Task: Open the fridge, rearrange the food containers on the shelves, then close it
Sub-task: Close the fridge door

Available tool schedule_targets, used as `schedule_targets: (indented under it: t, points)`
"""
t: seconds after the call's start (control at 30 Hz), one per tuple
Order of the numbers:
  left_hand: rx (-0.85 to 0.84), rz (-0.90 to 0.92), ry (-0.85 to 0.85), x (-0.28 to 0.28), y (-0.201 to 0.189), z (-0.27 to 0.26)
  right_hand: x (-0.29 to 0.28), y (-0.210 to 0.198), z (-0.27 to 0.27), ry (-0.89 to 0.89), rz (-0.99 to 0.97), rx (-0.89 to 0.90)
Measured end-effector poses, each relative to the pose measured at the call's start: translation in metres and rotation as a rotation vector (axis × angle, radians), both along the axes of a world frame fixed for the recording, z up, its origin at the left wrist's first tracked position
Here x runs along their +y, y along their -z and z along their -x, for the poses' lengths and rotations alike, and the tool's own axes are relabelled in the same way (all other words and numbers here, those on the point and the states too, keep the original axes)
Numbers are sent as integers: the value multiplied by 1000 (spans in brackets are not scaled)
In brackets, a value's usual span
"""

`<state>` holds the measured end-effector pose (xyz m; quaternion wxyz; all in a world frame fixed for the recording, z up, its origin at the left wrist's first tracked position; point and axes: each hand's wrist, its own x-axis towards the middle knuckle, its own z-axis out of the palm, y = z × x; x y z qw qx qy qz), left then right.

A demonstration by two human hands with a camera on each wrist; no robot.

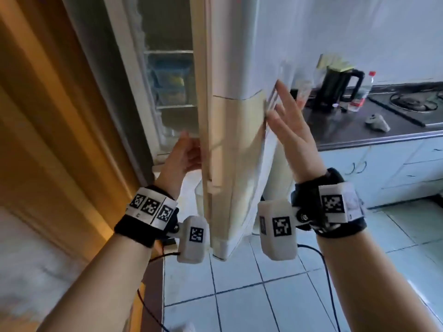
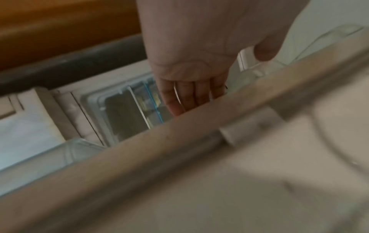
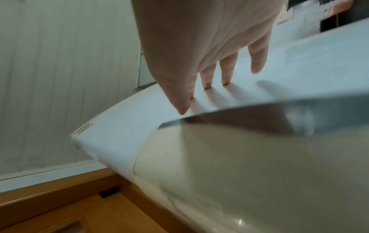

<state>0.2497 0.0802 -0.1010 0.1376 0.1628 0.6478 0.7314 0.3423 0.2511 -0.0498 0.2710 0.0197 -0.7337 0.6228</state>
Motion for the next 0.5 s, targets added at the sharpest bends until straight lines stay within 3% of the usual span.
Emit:
schedule_targets:
  t: [0.27,0.5]
  points:
    - [-137,-118,-375,-43,-22,78,-19,8,121,6,-207,-131]
    - [-78,-30,-443,-56,-35,158,-12,15,200,61,-209,-327]
